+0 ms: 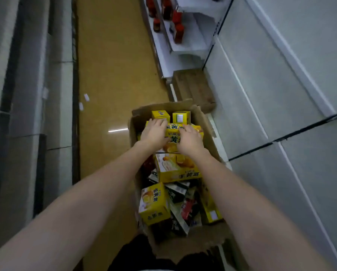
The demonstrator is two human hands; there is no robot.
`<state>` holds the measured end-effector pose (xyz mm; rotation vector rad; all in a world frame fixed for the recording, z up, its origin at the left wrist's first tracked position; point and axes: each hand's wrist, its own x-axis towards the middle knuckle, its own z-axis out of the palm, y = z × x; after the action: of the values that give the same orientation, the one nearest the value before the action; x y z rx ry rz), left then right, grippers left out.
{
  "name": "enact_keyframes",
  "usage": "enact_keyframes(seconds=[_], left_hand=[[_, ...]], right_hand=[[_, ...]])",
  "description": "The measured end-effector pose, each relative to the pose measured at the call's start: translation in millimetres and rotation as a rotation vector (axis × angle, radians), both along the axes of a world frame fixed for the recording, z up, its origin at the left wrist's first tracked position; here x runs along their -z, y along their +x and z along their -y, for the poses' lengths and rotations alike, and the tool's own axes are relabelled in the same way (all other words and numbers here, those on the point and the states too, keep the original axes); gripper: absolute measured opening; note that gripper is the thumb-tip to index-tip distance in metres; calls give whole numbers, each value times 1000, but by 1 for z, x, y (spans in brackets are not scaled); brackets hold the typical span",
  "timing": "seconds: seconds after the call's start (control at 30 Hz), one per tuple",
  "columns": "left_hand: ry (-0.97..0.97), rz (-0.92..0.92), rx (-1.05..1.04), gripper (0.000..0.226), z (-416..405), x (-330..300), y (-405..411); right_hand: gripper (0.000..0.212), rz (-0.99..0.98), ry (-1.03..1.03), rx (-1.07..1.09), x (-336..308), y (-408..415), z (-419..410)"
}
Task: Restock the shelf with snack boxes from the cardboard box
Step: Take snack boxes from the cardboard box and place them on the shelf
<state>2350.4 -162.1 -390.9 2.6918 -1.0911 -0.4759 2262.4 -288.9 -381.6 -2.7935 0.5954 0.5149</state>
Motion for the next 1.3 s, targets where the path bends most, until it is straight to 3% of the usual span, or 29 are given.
enact_keyframes(seconds=[0.1, 0.17, 0.4, 0.57, 0.67, 0.93, 1.17, 1.3], left_hand=[[100, -63, 39, 97, -5, 13, 10], [169, -14, 66, 102, -9, 18, 10], [176, 133, 71, 72, -2, 1, 16], [54, 69, 53, 86, -3, 7, 3], [1, 100, 61, 82, -3, 5, -4], [-12, 133, 17, 63, -12, -36, -19], [-33, 186, -148, 58, -29, -68, -72], [52, 258, -235, 59, -37, -94, -108]], right_hand=[[62, -53, 3, 41, 1, -7, -10], [55, -16, -43, 41, -2, -11, -14], [48, 36, -95, 62, -9, -10, -15], [53, 51, -72, 68, -12, -15, -10], [61, 85, -74, 53, -15, -20, -5], [78, 158, -113, -127, -32, -27, 22], [73, 163, -21, -325, -61, -45, 29], [73, 217, -37, -453, -81, -57, 22]])
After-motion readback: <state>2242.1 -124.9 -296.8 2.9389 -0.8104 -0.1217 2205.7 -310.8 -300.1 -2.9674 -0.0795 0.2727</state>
